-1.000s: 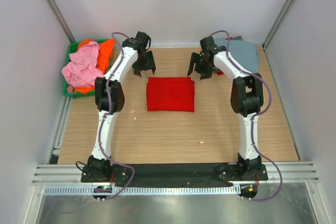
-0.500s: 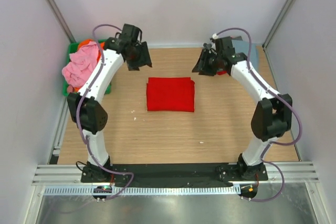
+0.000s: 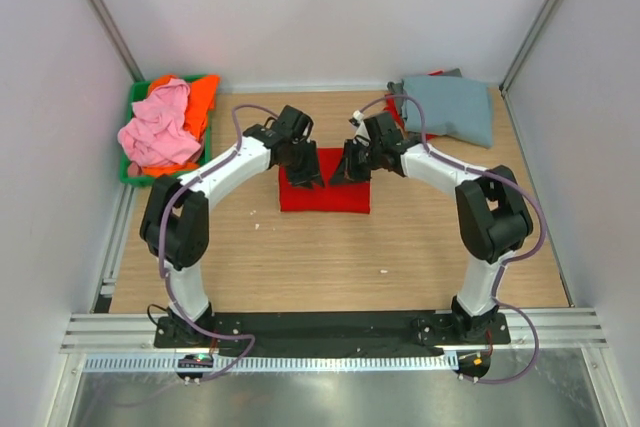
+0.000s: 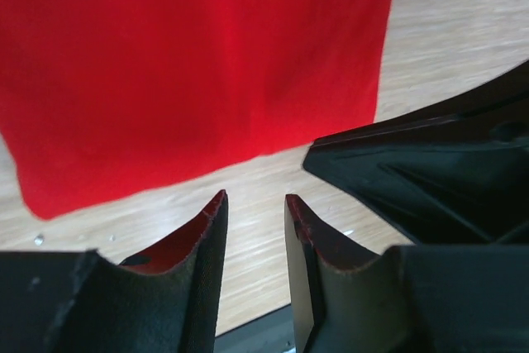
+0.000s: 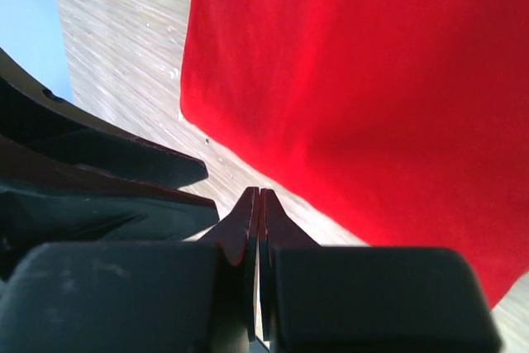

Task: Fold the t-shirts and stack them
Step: Fold the tshirt

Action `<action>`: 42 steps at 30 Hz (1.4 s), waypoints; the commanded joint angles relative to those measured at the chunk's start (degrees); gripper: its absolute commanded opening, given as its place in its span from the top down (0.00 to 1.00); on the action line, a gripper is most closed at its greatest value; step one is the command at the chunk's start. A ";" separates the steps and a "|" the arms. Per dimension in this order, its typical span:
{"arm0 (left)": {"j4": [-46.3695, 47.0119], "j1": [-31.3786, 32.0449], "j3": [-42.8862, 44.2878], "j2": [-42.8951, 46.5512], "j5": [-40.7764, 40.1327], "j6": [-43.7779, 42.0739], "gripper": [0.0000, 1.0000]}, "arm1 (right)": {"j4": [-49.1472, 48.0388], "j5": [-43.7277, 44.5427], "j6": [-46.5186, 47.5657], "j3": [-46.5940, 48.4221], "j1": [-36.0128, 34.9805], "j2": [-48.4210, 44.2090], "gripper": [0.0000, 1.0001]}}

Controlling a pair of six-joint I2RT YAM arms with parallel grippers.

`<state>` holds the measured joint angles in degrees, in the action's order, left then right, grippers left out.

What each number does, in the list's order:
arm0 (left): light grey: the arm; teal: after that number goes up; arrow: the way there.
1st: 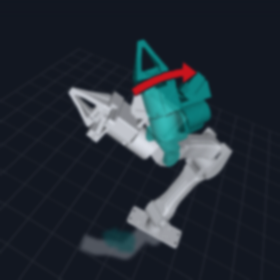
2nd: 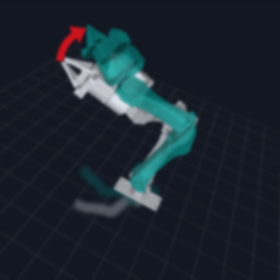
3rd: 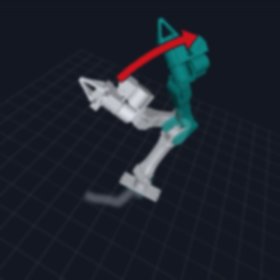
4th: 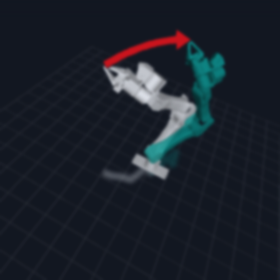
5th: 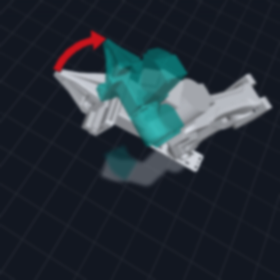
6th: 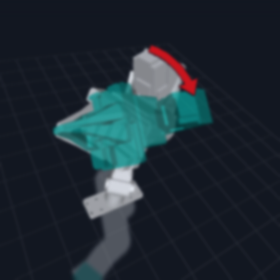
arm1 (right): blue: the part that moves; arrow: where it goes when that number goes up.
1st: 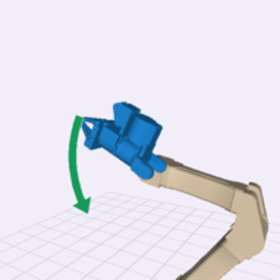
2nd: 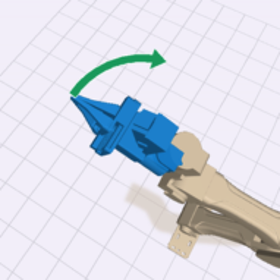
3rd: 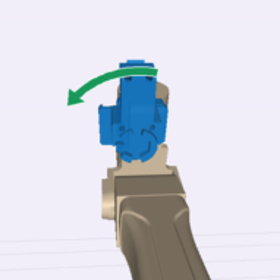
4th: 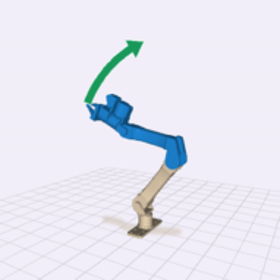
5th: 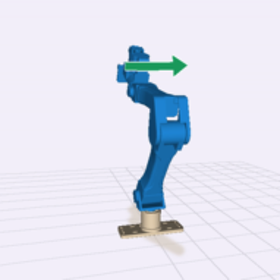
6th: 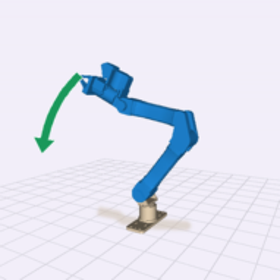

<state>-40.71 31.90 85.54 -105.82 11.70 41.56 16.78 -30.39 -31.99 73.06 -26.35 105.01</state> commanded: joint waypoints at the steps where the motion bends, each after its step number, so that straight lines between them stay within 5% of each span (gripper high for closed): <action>1: 6.69 0.09 0.24 -1.31 1.92 0.98 0.66 | -4.29 -1.60 -0.36 1.39 0.25 1.51 0.99; 16: 11.53 0.88 -6.53 -6.85 1.13 0.81 0.75 | -9.48 -1.43 -0.79 -6.61 -0.11 6.34 0.99; 23: -0.04 1.23 2.43 -8.27 -2.38 -3.59 0.78 | -4.83 -0.46 0.87 -3.46 -0.11 5.47 0.99; 31: -11.67 1.32 15.01 -0.80 -7.75 -6.58 0.57 | 7.56 2.62 3.95 7.10 -0.11 -1.91 0.98; 42: 2.20 1.32 -5.53 3.61 -4.14 -3.77 0.67 | -1.73 -1.77 1.14 -2.64 -0.11 -1.14 0.98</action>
<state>-43.92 33.10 85.06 -101.30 6.26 37.17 18.57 -29.91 -29.93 73.60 -26.20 102.98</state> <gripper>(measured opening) 0.346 0.026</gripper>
